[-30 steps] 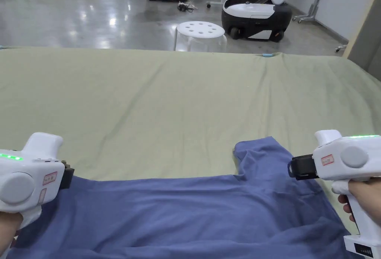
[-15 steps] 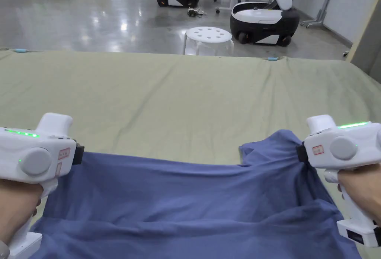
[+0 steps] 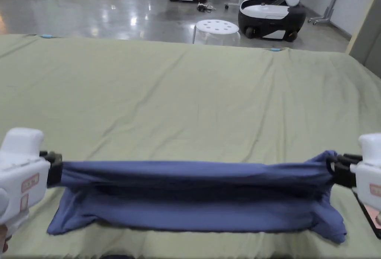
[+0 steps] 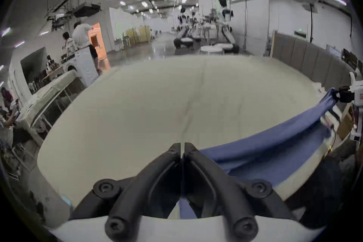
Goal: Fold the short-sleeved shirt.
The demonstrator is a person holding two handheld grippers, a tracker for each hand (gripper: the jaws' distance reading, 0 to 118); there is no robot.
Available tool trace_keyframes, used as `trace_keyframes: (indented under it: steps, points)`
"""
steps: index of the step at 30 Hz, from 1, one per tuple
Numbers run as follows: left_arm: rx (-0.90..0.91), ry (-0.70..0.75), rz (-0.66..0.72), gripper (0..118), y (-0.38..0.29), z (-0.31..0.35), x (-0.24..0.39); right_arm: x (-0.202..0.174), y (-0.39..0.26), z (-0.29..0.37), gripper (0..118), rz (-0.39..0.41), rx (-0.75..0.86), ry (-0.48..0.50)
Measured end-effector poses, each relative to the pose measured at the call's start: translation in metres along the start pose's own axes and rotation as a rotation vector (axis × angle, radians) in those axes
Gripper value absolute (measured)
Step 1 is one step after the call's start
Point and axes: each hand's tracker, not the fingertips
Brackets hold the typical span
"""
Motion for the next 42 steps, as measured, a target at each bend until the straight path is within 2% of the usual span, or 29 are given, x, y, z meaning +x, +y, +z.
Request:
trace_keyframes:
  steps: [3, 6, 8, 9, 10, 11, 12, 15, 17, 18, 19, 20, 22, 24, 27, 29, 30, 31, 32, 33, 35, 37, 38, 42]
  points:
    - [-0.141, -0.031, 0.044, 0, -0.048, -0.016, 0.007, -0.004, -0.056, -0.014, 5, -0.091, -0.086, -0.019]
    - [-0.147, -0.029, 0.057, 0, -0.065, -0.020, 0.014, 0.002, -0.082, -0.028, 6, -0.177, -0.146, -0.042]
    - [-0.135, -0.026, 0.064, 4, -0.066, -0.017, 0.017, 0.000, -0.081, -0.023, 10, -0.180, -0.117, -0.037]
    - [-0.112, -0.017, 0.071, 12, -0.062, -0.012, 0.016, -0.001, -0.076, -0.020, 24, -0.184, -0.104, -0.039]
    - [-0.053, -0.012, 0.081, 47, -0.055, -0.003, 0.018, -0.002, -0.069, -0.014, 57, -0.181, -0.077, -0.050]
    - [0.007, -0.012, 0.085, 83, -0.048, 0.006, 0.019, -0.003, -0.059, -0.009, 82, -0.170, -0.053, -0.052]
    - [0.058, -0.011, 0.098, 102, -0.038, 0.015, 0.022, -0.006, -0.048, -0.001, 96, -0.158, -0.012, -0.035]
    - [0.292, -0.053, 0.139, 103, -0.014, 0.046, 0.033, -0.025, -0.019, 0.030, 96, -0.155, 0.250, -0.008]
    - [0.395, -0.057, 0.145, 103, -0.002, 0.059, 0.045, -0.042, -0.007, 0.047, 96, -0.123, 0.427, -0.004]
    - [0.445, -0.043, 0.139, 102, 0.001, 0.063, 0.049, -0.050, -0.002, 0.053, 96, -0.098, 0.495, -0.016]
    - [0.478, -0.013, 0.121, 95, 0.002, 0.066, 0.055, -0.058, 0.002, 0.056, 91, -0.076, 0.522, -0.051]
    - [0.490, 0.007, 0.111, 76, 0.003, 0.067, 0.059, -0.063, 0.005, 0.058, 70, -0.070, 0.516, -0.065]
    - [0.467, 0.014, 0.100, 0, 0.005, 0.066, 0.067, -0.072, 0.005, 0.058, 3, -0.086, 0.518, -0.046]
    - [0.397, 0.049, 0.075, 0, 0.006, 0.059, 0.072, -0.083, 0.004, 0.054, 3, -0.076, 0.513, -0.091]
    - [0.337, -0.035, 0.132, 0, 0.001, 0.053, 0.059, -0.088, 0.004, 0.052, 3, -0.072, 0.485, -0.030]
    - [0.283, -0.062, 0.166, 0, -0.003, 0.049, 0.037, -0.088, -0.001, 0.054, 3, -0.060, 0.489, -0.035]
    - [0.245, -0.082, 0.184, 8, -0.004, 0.047, 0.027, -0.089, -0.001, 0.055, 3, -0.051, 0.487, -0.036]
    - [0.196, -0.115, 0.222, 50, -0.006, 0.042, 0.011, -0.090, -0.001, 0.056, 3, -0.047, 0.484, -0.035]
    - [0.140, -0.195, 0.284, 96, -0.011, 0.036, -0.008, -0.090, -0.002, 0.057, 3, -0.049, 0.481, -0.030]
    - [0.099, -0.270, 0.349, 118, -0.015, 0.030, -0.025, -0.090, -0.002, 0.057, 3, -0.051, 0.476, -0.024]
    - [-0.025, -0.330, 0.409, 117, -0.025, 0.020, -0.051, -0.093, -0.005, 0.054, 3, -0.054, 0.461, -0.019]
    - [-0.030, -0.383, 0.420, 117, -0.039, 0.009, -0.071, -0.097, -0.006, 0.050, 3, -0.063, 0.438, -0.005]
    - [-0.086, -0.410, 0.480, 117, -0.047, -0.002, -0.082, -0.099, -0.007, 0.047, 3, -0.072, 0.426, 0.003]
    - [-0.258, -0.756, 0.804, 117, -0.092, -0.055, -0.109, -0.109, -0.007, 0.033, 3, -0.079, 0.389, 0.015]
